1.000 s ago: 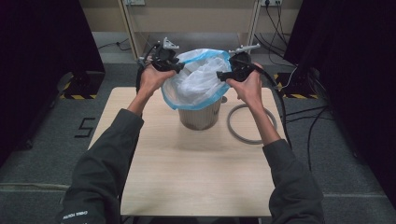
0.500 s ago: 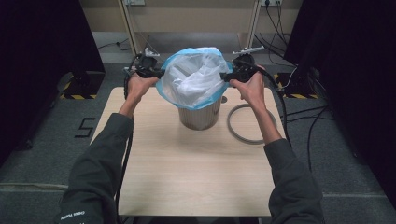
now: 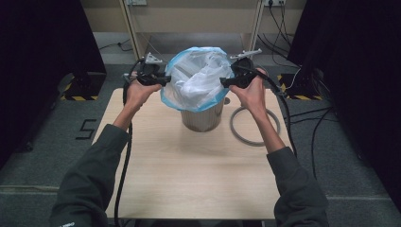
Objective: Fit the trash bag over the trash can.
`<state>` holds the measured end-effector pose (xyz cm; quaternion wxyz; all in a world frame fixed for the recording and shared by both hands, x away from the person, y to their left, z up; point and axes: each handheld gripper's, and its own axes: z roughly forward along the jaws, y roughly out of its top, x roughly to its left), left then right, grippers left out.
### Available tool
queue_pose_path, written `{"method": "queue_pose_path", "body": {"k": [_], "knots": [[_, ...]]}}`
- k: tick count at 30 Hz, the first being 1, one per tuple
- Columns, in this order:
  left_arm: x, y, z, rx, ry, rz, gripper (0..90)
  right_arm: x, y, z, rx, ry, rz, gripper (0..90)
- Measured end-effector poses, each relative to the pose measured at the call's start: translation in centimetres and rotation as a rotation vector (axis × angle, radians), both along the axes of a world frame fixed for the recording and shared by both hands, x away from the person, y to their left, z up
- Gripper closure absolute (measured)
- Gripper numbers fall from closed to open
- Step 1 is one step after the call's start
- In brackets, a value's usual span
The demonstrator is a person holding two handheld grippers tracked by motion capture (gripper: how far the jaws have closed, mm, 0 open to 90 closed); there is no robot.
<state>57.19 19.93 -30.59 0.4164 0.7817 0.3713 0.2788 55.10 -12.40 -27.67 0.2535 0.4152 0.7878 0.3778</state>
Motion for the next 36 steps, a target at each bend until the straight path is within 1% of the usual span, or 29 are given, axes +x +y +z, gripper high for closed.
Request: {"method": "queue_pose_path", "body": {"k": [2,3,4,5,6,7,8,9,10,11,12,13,15,16,17,18,20,21,23,26,27,28,29,30,31,32,33,34,36], "knots": [[-0.4,0.2,0.6,0.006,-0.017,0.011,59.9,0.5,-0.2,-0.1,0.009,0.004,-0.002,45.8],[-0.6,0.3,1.0,-0.004,-0.014,0.017,57.2,0.9,-0.4,-0.2,0.011,0.006,-0.006,45.9],[-0.7,0.4,1.3,-0.005,-0.02,0.019,55.8,1.3,-0.6,-0.2,0.028,0.012,-0.009,48.3],[-0.8,0.6,1.6,-0.013,-0.026,0.027,54.8,1.6,-0.7,-0.3,0.033,0.019,-0.008,50.7],[-0.8,0.7,1.8,-0.023,-0.032,0.034,53.5,2.1,-0.9,-0.4,0.038,0.018,-0.007,50.7],[-0.9,0.9,2.1,-0.021,-0.032,0.032,52.3,2.6,-1.1,-0.5,0.059,0.026,-0.008,52.9],[-1.0,0.9,2.2,-0.018,-0.034,0.031,52.0,3.1,-1.2,-0.6,0.065,0.033,-0.003,55.0],[-1.1,0.9,2.5,-0.02,-0.041,0.031,51.0,3.5,-1.3,-0.6,0.065,0.032,-0.001,54.9],[-1.2,1.0,2.6,-0.028,-0.043,0.029,49.9,4.1,-1.5,-0.7,0.071,0.027,0.009,58.2],[-1.3,1.0,2.8,-0.04,-0.046,0.029,48.5,4.7,-1.6,-0.8,0.067,0.023,0.019,58.1],[-1.4,1.0,2.9,-0.042,-0.046,0.026,47.5,5.3,-1.7,-0.9,0.078,0.02,0.024,59.5],[-1.4,0.9,3.0,-0.049,-0.05,0.023,47.5,5.8,-1.8,-0.9,0.072,0.02,0.031,59.7],[-1.4,0.7,3.2,-0.056,-0.055,0.022,46.6,6.6,-1.8,-0.8,0.063,0.004,0.037,57.8],[-1.5,0.6,3.3,-0.059,-0.056,0.019,45.9,6.7,-1.8,-0.7,0.054,-0.001,0.018,54.7],[-1.5,0.5,3.4,-0.06,-0.058,0.017,45.1,6.5,-1.8,-0.4,0.051,-0.01,-0.012,49.0],[-1.4,0.4,3.5,-0.056,-0.059,0.013,44.7,6.2,-1.7,-0.2,0.058,-0.013,-0.019,47.3],[-1.3,0.2,3.6,-0.058,-0.062,0.014,43.6,5.2,-1.3,0.3,0.073,-0.016,-0.022,44.3],[-1.3,0.1,3.7,-0.068,-0.061,0.018,43.2,4.6,-1.1,0.4,0.072,-0.016,-0.023,43.5],[-1.2,-0.1,3.8,-0.075,-0.057,0.016,41.9,3.6,-0.7,0.5,0.057,-0.003,-0.015,41.3],[-1.1,-0.6,3.9,-0.084,-0.06,0.02,40.1,2.4,-0.2,0.0,0.045,0.017,-0.004,39.8],[-0.9,-0.8,4.0,-0.082,-0.073,0.016,39.6,2.3,-0.1,-0.1,0.032,0.018,-0.007,39.8],[-0.8,-1.0,4.1,-0.082,-0.072,0.012,39.3,2.3,0.0,-0.4,0.016,0.028,-0.013,41.1],[-0.8,-1.3,4.1,-0.088,-0.062,0.014,39.0,2.4,-0.1,-0.6,0.003,0.037,-0.012,43.9],[-0.6,-1.6,4.2,-0.086,-0.068,0.018,38.6,2.7,-0.3,-0.7,0.017,0.039,-0.003,51.1],[-0.6,-1.8,4.2,-0.086,-0.064,0.019,38.0,2.9,-0.5,-0.8,0.038,0.042,0.008,53.8],[-0.5,-1.9,4.3,-0.089,-0.062,0.018,37.6,3.2,-0.7,-0.8,0.054,0.054,0.008,54.2],[-0.5,-2.1,4.4,-0.089,-0.064,0.014,37.5,3.5,-0.8,-0.8,0.061,0.056,0.012,56.9],[-0.4,-2.1,4.4,-0.088,-0.068,0.014,37.5,3.9,-0.9,-0.7,0.054,0.058,0.008,57.5],[-0.3,-2.2,4.4,-0.094,-0.064,0.018,37.2,4.8,-1.2,-0.7,0.059,0.058,0.005,58.9]]}}
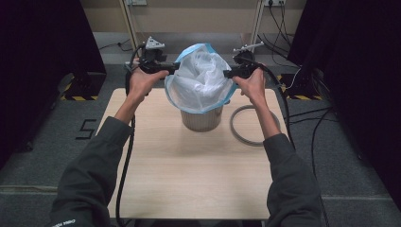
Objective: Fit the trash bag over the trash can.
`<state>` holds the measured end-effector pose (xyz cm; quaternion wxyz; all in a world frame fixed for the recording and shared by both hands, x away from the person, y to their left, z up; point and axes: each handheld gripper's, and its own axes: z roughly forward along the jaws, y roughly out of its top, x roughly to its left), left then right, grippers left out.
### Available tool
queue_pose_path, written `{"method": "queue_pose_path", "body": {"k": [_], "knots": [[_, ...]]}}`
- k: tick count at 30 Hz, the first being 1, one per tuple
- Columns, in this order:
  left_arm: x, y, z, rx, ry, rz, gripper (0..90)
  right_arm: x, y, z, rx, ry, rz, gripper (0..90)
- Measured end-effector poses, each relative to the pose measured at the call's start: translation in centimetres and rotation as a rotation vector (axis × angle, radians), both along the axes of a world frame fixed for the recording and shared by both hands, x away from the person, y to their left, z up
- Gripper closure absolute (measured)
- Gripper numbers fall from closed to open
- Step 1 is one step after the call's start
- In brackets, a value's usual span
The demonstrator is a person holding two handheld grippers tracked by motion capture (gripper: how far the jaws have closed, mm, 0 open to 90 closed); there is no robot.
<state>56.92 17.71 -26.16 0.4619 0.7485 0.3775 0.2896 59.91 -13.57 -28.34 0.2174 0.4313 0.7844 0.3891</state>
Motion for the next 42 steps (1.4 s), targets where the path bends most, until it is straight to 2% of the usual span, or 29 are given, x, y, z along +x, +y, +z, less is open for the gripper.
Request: {"method": "queue_pose_path", "body": {"k": [3,6,8,11,12,14,15,16,20,22,27,29,38,42], "knots": [[0.2,-0.1,0.0,0.009,-0.003,-0.001,36.5,1.4,-0.2,-0.1,0.004,-0.005,0.0,58.7],[0.2,-0.3,0.0,0.003,0.01,0.002,35.7,2.5,-0.2,-0.2,-0.005,-0.035,0.001,55.3],[0.3,-0.3,0.1,0.013,-0.002,-0.003,35.6,2.1,-0.1,0.1,0.005,-0.048,-0.011,47.4],[0.8,-0.4,0.2,0.0,0.002,0.013,36.1,0.6,0.4,0.9,0.013,-0.086,-0.016,44.5],[1.0,-0.5,0.1,0.012,0.011,0.017,39.2,0.4,0.5,1.0,0.009,-0.086,-0.013,44.0],[1.2,-0.6,-0.3,0.067,-0.003,0.025,53.5,-0.3,0.8,1.2,0.001,-0.087,0.002,43.5],[1.4,-0.4,-0.6,0.089,-0.011,0.046,63.7,-0.6,0.9,1.2,-0.005,-0.089,0.008,43.5],[1.5,-0.1,-0.8,0.091,-0.012,0.063,69.6,-0.8,0.9,1.2,-0.005,-0.087,0.012,43.5],[2.1,1.4,-2.8,0.109,0.027,0.084,79.0,-1.5,0.5,1.1,-0.012,-0.086,0.022,43.6],[2.0,1.8,-3.9,0.121,0.037,0.081,81.1,-1.7,0.2,0.9,0.002,-0.078,0.021,43.8],[1.3,2.3,-7.3,0.149,0.073,0.047,84.7,-2.0,-0.2,0.2,-0.002,-0.076,0.017,44.2],[1.0,2.4,-8.2,0.15,0.065,0.03,84.6,-2.1,-0.2,0.0,-0.006,-0.077,0.022,44.4],[-1.1,2.0,-9.4,0.117,0.039,-0.013,83.8,-3.5,-0.2,0.3,0.017,-0.084,0.032,44.1],[-1.8,1.7,-9.8,0.111,0.028,-0.022,83.8,-4.1,0.2,0.4,-0.013,-0.086,0.018,43.6]]}}
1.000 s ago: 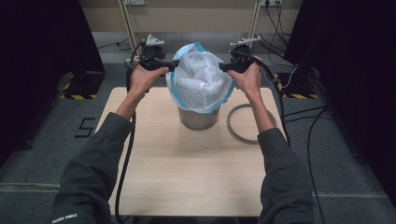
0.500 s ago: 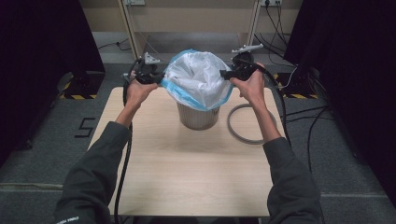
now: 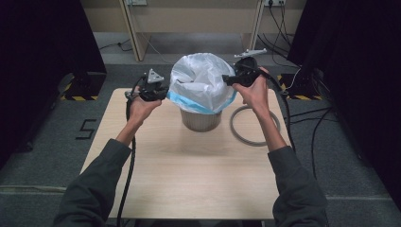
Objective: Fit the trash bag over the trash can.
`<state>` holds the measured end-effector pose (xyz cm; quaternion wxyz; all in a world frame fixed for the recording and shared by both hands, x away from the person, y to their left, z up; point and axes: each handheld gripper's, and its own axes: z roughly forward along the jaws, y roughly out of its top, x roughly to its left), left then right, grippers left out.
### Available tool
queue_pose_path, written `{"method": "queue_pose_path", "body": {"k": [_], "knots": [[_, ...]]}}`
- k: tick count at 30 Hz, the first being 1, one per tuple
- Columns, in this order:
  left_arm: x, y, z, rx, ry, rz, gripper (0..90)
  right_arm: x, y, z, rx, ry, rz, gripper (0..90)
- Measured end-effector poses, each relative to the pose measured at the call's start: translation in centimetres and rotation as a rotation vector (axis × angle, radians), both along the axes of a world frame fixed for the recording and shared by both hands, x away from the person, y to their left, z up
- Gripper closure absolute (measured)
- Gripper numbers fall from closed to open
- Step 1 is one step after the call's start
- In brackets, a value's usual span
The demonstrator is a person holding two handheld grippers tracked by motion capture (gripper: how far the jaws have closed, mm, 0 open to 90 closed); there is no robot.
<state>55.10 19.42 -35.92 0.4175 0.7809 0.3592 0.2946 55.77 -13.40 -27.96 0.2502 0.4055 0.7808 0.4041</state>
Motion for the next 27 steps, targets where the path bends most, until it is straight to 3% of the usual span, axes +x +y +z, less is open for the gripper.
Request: {"method": "queue_pose_path", "body": {"k": [5,7,9,14,17,19,22,27], "knots": [[-0.8,-0.2,-0.8,0.003,0.003,-0.009,83.7,1.0,0.0,-0.2,-0.016,0.016,-0.016,44.0],[-0.7,0.2,-1.1,0.029,-0.008,-0.001,83.5,1.9,0.0,-0.3,-0.023,0.026,-0.021,45.9],[-0.6,0.4,-1.6,-0.002,0.007,0.009,83.5,2.8,-0.1,-0.4,-0.033,0.025,-0.022,47.9],[-1.2,0.4,-2.1,0.016,-0.007,0.002,82.7,4.0,-0.3,-0.3,-0.044,0.021,-0.038,44.4],[-1.6,0.4,-2.1,0.011,-0.016,-0.005,79.9,3.6,-0.7,0.2,-0.002,0.002,-0.04,43.3],[-1.5,0.6,-2.0,-0.014,-0.017,0.006,72.1,3.0,-1.3,0.7,0.032,-0.014,-0.038,43.4],[-1.8,1.0,-1.5,-0.078,-0.002,0.012,62.4,2.4,-2.0,1.0,0.034,-0.022,-0.051,43.4],[-2.7,2.0,0.6,-0.141,-0.023,0.005,57.9,1.3,-2.2,1.3,0.062,-0.035,-0.027,43.4]]}}
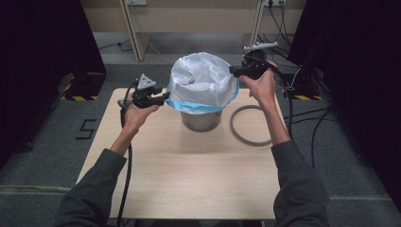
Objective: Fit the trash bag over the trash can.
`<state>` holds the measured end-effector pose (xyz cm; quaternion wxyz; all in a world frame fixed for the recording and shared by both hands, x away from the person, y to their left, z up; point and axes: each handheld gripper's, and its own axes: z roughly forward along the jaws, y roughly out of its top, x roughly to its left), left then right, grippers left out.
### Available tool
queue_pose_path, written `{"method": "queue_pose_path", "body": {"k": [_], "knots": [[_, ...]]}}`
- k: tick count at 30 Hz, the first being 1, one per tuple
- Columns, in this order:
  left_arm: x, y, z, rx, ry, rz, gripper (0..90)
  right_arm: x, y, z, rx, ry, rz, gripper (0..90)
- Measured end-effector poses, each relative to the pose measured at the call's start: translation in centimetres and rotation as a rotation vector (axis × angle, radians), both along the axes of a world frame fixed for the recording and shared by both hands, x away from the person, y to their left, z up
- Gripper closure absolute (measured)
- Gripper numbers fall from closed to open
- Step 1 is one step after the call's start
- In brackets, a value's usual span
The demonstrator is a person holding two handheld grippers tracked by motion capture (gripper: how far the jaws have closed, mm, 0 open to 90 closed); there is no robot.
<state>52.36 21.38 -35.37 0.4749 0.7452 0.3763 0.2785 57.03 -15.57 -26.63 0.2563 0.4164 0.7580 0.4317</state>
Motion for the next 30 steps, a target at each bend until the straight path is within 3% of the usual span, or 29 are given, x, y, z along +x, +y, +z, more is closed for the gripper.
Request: {"method": "queue_pose_path", "body": {"k": [4,8,13,15,18,20,22,24,26,30], "knots": [[-1.3,0.3,1.4,-0.026,-0.02,-0.022,55.9,-1.2,0.5,-0.2,0.0,-0.015,0.034,42.4],[-2.6,-1.0,1.7,-0.035,0.003,-0.08,50.6,-1.9,1.0,-0.4,0.011,-0.006,0.062,42.3],[-2.3,-2.8,1.4,-0.015,0.034,-0.098,45.7,-1.5,1.3,-0.6,0.003,0.008,0.053,42.0],[-1.7,-3.1,0.9,0.012,0.045,-0.098,49.8,-1.4,1.4,-0.7,-0.002,0.011,0.055,42.1],[-1.3,-3.1,0.1,0.068,0.044,-0.123,74.2,-1.3,1.5,-0.7,0.0,0.014,0.056,42.1],[-1.2,-3.1,-0.5,0.118,0.04,-0.127,84.1,-1.2,1.5,-0.8,-0.005,0.016,0.051,42.1],[-0.8,-3.1,-1.3,0.149,0.046,-0.121,87.6,-0.9,1.5,-0.9,-0.01,0.019,0.047,42.2],[-0.3,-3.0,-2.0,0.134,0.062,-0.106,88.0,-0.8,1.5,-0.9,-0.004,0.021,0.04,42.5],[0.3,-3.0,-2.7,0.178,0.049,-0.079,88.1,-0.5,1.7,-1.0,-0.008,0.027,0.037,42.7],[0.7,-2.9,-3.2,0.153,0.065,-0.061,84.9,0.0,1.8,-1.2,-0.023,0.032,0.019,43.3]]}}
